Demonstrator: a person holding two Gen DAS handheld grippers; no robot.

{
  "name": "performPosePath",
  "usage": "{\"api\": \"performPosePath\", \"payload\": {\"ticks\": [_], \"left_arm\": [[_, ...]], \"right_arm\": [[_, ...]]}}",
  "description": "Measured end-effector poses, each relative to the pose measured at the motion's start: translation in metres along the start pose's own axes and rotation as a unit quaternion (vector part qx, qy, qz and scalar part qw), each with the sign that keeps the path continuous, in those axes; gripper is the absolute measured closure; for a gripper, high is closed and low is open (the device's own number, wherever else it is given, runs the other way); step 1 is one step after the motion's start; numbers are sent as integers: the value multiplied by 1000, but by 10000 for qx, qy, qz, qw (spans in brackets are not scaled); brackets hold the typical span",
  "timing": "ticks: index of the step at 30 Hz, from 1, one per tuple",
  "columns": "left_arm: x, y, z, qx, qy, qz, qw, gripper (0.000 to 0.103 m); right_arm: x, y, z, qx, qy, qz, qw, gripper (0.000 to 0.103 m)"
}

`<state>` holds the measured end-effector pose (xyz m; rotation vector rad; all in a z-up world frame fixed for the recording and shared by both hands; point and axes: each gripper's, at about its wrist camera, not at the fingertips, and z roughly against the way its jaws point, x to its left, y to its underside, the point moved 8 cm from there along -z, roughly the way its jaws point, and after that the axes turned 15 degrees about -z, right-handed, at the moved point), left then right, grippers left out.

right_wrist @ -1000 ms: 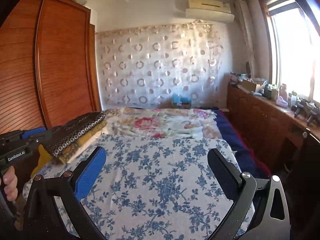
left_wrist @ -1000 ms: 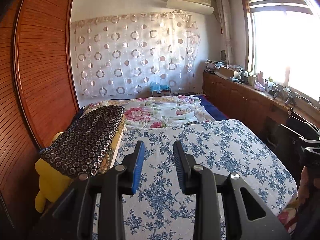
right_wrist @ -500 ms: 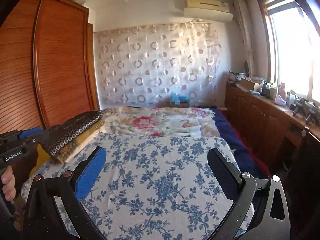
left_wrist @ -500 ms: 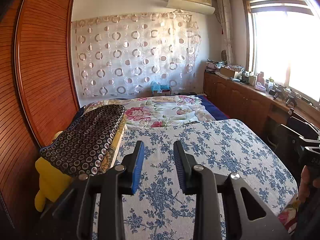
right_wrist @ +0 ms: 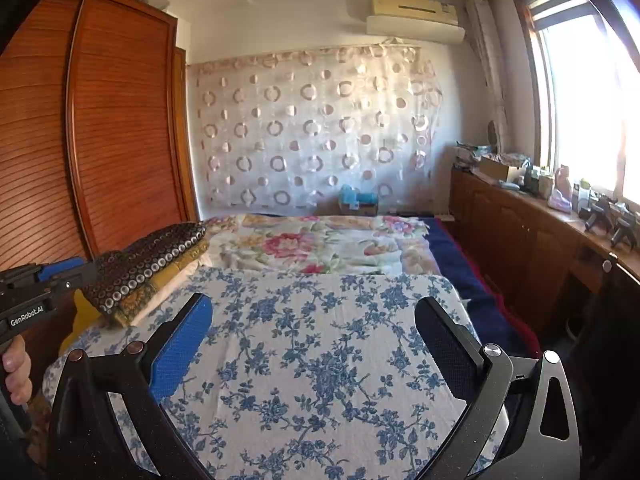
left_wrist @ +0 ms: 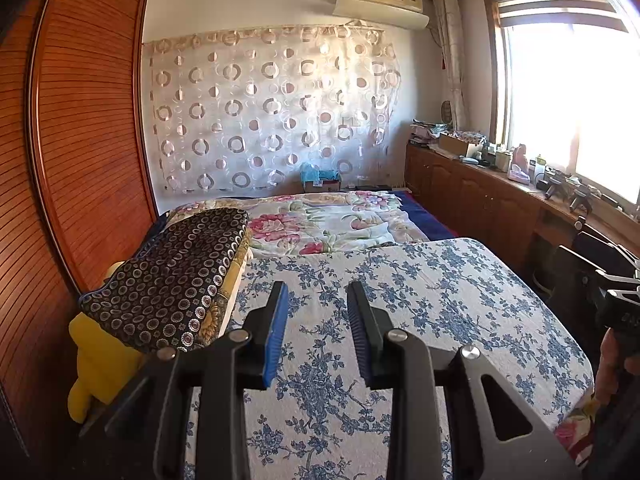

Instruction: Fold small clothes

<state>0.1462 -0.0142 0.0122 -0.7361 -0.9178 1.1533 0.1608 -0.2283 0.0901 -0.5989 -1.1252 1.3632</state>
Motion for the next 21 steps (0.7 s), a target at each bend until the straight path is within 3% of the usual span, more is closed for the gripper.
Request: {"api": "performPosePath", "payload": {"ticks": [21], "left_arm": [[-4,-1,3,10,-8,22,10000,73]], "right_arm": [[0,1,1,6,4,-7,10000,0]]}}
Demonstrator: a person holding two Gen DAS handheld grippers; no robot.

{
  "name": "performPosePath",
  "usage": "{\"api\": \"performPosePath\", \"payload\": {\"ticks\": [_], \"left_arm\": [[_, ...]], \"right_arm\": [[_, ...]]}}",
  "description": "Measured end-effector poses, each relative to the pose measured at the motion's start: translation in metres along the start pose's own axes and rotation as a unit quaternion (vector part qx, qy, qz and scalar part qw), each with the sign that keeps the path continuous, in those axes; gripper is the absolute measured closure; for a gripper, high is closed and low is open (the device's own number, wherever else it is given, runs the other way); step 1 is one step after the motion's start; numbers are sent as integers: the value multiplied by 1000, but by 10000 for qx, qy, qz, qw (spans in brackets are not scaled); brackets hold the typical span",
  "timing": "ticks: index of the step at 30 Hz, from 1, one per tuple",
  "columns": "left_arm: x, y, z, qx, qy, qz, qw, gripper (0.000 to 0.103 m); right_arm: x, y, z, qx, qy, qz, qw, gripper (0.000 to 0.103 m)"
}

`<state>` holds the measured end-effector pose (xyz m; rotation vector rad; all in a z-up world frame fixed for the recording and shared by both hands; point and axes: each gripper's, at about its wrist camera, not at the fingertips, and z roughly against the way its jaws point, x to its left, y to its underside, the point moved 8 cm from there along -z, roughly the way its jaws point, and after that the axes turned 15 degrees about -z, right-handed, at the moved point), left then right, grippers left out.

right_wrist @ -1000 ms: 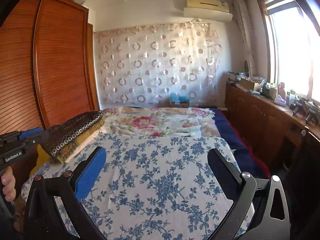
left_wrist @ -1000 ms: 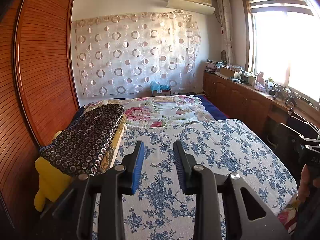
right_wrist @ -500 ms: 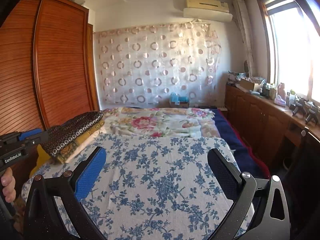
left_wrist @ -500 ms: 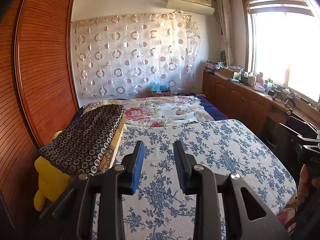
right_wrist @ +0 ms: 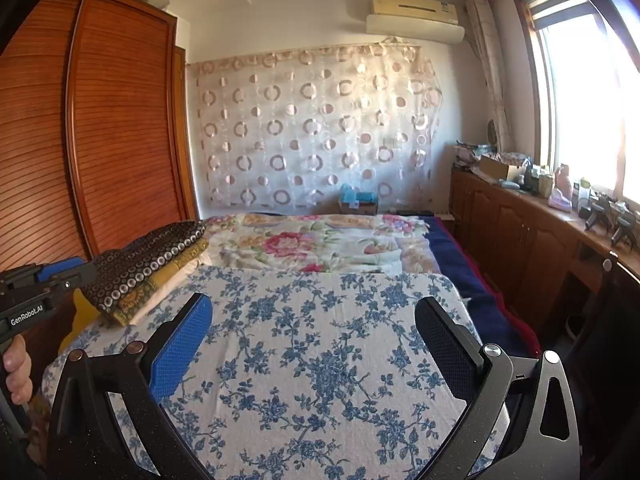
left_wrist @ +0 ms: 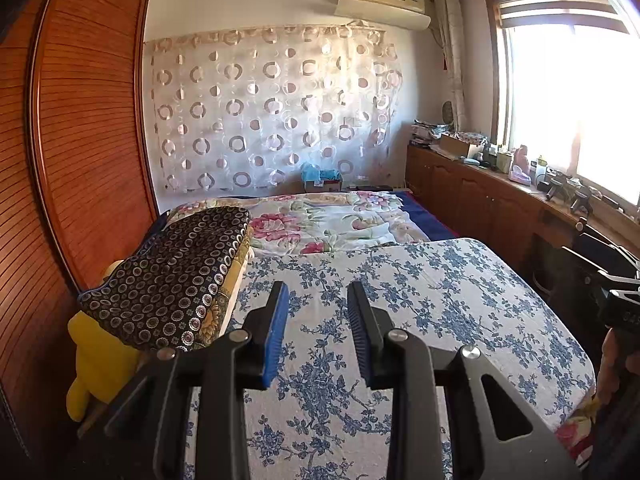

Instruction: Fold small clothes

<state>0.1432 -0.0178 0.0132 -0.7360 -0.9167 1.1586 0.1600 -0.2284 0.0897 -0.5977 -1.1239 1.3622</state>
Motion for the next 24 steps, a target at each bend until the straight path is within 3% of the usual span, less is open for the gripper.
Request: {"api": "performPosePath", "payload": {"ticks": [24], "left_arm": [[4,-2,-4,-2,17,-5,10000,73]], "right_arm": [[-1,-1,0,1,5,-1,10000,0]]}}
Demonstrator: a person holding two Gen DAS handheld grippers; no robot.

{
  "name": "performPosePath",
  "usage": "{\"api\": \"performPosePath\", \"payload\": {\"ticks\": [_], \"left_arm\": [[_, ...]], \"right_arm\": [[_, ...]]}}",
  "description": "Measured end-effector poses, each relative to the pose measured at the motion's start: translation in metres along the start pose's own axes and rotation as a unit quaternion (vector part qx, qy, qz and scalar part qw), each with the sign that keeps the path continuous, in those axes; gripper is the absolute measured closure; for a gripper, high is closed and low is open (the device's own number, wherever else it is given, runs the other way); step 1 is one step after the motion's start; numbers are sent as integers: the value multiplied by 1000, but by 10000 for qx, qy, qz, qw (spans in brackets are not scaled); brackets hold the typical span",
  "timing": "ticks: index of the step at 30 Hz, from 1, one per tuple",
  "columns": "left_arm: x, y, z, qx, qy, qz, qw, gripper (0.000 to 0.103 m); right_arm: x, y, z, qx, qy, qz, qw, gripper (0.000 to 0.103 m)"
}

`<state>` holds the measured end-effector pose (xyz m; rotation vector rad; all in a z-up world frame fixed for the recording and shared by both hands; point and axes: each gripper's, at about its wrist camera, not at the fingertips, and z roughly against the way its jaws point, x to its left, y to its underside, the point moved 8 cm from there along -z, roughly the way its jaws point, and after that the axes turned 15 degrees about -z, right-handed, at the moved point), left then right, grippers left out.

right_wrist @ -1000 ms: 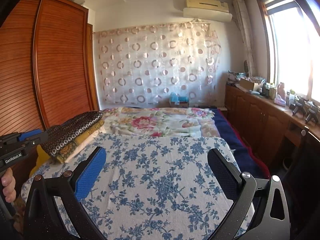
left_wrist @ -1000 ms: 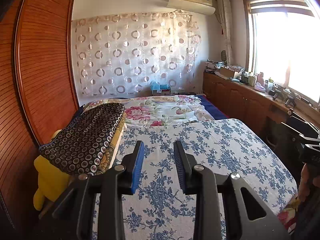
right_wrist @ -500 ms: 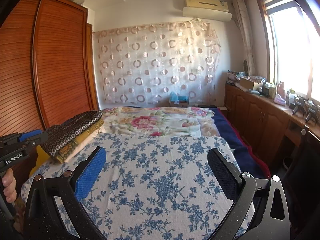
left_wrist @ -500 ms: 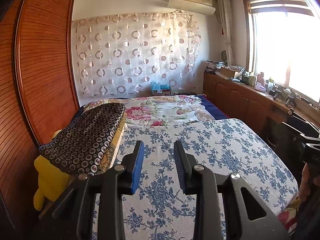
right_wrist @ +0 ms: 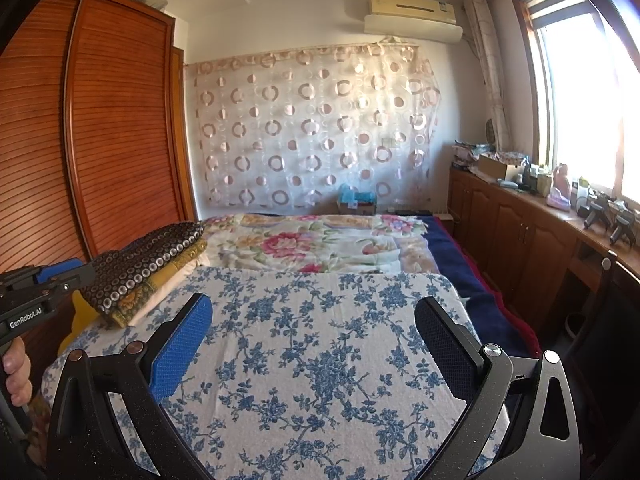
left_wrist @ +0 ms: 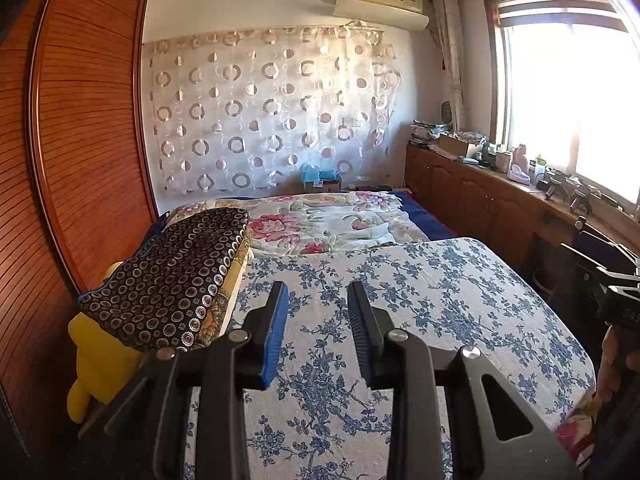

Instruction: Fold small clothes

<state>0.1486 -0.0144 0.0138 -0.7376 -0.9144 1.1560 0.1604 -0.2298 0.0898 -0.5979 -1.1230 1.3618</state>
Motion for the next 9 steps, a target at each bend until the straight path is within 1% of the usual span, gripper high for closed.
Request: {"api": "performPosePath", "payload": {"ticks": [9], "left_arm": [[0,0,0,4,1,-1,10000,73]], "right_arm": [[0,0,0,-6,-1,0,10000,0]]}}
